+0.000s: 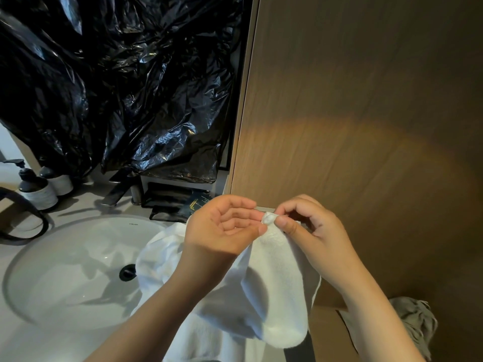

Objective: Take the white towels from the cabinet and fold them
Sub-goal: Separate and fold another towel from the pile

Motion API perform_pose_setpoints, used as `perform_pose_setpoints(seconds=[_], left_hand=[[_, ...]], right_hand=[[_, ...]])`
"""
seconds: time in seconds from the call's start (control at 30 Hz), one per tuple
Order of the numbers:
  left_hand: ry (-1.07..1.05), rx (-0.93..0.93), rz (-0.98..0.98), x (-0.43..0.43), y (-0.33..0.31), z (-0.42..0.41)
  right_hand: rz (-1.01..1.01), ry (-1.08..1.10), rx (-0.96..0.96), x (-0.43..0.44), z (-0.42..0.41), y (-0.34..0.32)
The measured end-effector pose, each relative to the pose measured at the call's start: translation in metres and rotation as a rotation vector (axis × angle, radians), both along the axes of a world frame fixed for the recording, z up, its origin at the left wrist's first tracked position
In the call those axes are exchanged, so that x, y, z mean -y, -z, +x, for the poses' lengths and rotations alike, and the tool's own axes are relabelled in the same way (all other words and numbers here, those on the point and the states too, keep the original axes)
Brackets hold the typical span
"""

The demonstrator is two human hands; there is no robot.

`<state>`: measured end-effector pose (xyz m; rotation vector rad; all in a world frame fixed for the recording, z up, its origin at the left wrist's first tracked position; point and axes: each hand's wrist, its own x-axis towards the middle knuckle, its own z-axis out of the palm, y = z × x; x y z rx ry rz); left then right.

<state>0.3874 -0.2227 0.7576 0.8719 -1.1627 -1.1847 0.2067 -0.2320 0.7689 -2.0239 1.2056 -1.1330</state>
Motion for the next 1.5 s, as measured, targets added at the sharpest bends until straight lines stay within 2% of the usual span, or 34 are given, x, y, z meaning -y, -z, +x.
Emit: perform_pose_setpoints(seconds=[0.13,0.27,0.37,0.5,0.7,0.9,1.07,1.17,1.27,1.4,1.5], left_hand=[[0.054,0.088,0.020,0.001,0.009,-0.001],[0.008,0.333,-0.022,-0.004,0.023,-0.003],[0.000,0.350,-0.027,-0.003,0.025,-0.006],[0.094,0.422,-0.099,0.000,0.019,-0.012],[-0.003,0.483,-0.173,0.004,0.020,-0.015],[0.049,0.485,-0.220,0.004,0.014,-0.027],[0.112,0.735,-0.298,0.012,0.025,-0.033],[0.148,0.798,-0.329,0.018,0.018,-0.038],[0.122,0.795,-0.326,0.026,-0.005,-0.042],[-0.005,0.836,-0.526,0.041,-0.042,-0.042],[0.064,0.666,-0.550,0.040,-0.055,-0.045]], right_hand=[[-0.040,0.020,-0.061,-0.001,-0.001,-0.002],[0.007,0.075,0.023,-0.005,-0.004,-0.006],[0.035,0.071,0.019,-0.007,-0.004,-0.007],[0.034,0.076,0.050,-0.008,-0.005,-0.002],[0.141,0.019,0.114,-0.010,-0.013,-0.006],[0.067,0.097,0.145,-0.008,-0.021,-0.004],[0.001,0.197,0.294,-0.005,-0.034,-0.018],[-0.061,0.233,0.256,-0.005,-0.042,-0.030],[-0.131,0.347,0.249,-0.006,-0.058,-0.042],[-0.325,0.490,0.157,-0.011,-0.079,-0.060],[-0.365,0.526,0.122,-0.014,-0.087,-0.060]])
